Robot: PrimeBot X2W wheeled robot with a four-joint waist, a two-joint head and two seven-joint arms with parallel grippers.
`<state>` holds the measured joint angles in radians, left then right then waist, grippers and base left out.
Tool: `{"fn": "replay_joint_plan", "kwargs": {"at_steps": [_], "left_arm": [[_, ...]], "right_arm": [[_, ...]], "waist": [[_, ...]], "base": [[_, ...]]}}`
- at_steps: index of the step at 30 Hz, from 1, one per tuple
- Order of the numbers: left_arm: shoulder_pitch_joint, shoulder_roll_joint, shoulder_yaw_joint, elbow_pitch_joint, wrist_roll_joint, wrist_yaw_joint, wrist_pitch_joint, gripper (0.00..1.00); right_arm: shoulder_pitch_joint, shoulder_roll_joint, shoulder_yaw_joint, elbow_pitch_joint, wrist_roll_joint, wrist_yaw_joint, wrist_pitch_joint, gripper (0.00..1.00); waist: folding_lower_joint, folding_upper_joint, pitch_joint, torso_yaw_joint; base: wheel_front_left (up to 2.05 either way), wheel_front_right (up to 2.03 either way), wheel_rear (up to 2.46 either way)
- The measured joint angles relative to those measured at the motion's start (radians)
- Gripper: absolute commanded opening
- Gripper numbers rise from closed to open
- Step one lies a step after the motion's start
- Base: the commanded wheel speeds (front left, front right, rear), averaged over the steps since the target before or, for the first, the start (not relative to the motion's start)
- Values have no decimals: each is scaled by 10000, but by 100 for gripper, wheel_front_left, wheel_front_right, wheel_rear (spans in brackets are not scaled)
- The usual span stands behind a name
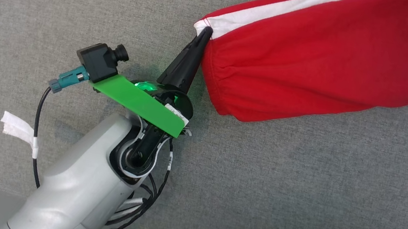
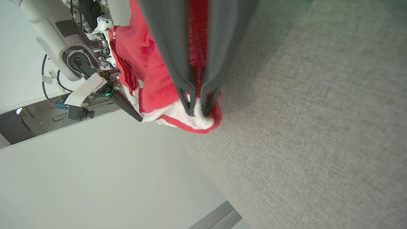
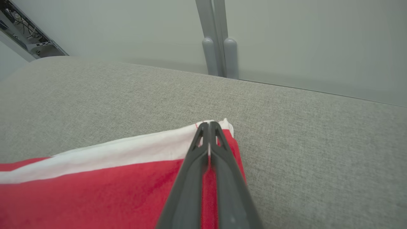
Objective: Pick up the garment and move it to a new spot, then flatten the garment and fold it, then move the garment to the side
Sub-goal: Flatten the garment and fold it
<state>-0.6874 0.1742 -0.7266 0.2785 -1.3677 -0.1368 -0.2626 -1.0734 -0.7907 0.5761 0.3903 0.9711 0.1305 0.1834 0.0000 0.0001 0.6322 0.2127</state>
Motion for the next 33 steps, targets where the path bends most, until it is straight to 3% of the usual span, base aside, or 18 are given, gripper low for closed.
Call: {"fn": "replay_joint_plan", "kwargs": {"at_steps": [2,5,6,7,8,9,16,18,23,27,33], "left_arm": [[-33,-36,29,98,123,-12,-15,0],[-127,-115,178,242,286,-31,-25,29],[-140,-146,199,272,291,-31,-25,44],[-142,-171,219,313,290,-33,-27,74],[-159,-209,242,378,293,-36,-27,100],[-176,-232,278,420,295,-38,-35,100],[-45,-240,472,951,692,-23,-36,100],[201,-249,755,1014,1145,159,-29,100],[1575,-92,2188,541,3668,1133,-17,100],[2883,-474,3484,-616,5816,1864,-15,100],[4624,-903,4635,-2159,8659,2472,-15,100]], "right_arm": [[-81,6,153,151,67,0,-111,0],[-243,21,353,341,173,0,-290,0],[-289,25,428,389,219,0,-420,1],[-322,35,497,416,219,0,-548,25],[-355,58,527,495,261,2,-685,92],[-381,88,546,581,341,0,-859,100],[-303,-12,807,696,679,0,-2048,100],[-60,-107,913,571,734,0,-2531,100],[1013,-113,1421,184,756,0,-3672,100],[1924,169,1653,35,767,2,-4192,100],[3243,550,1576,23,859,2,-4408,100]], "waist": [[0,0,28,7],[0,0,71,12],[0,0,79,13],[0,0,79,16],[0,0,70,25],[0,0,54,31],[0,0,-264,27],[0,0,-430,10],[0,-1,-1008,-92],[0,0,-1557,-238],[0,-1,-2435,-402]], "base": [[0,0,0],[0,0,0],[0,0,0],[0,0,0],[0,0,0],[0,0,0],[0,0,0],[0,0,0],[0,0,0],[0,0,0],[0,0,0]]}}
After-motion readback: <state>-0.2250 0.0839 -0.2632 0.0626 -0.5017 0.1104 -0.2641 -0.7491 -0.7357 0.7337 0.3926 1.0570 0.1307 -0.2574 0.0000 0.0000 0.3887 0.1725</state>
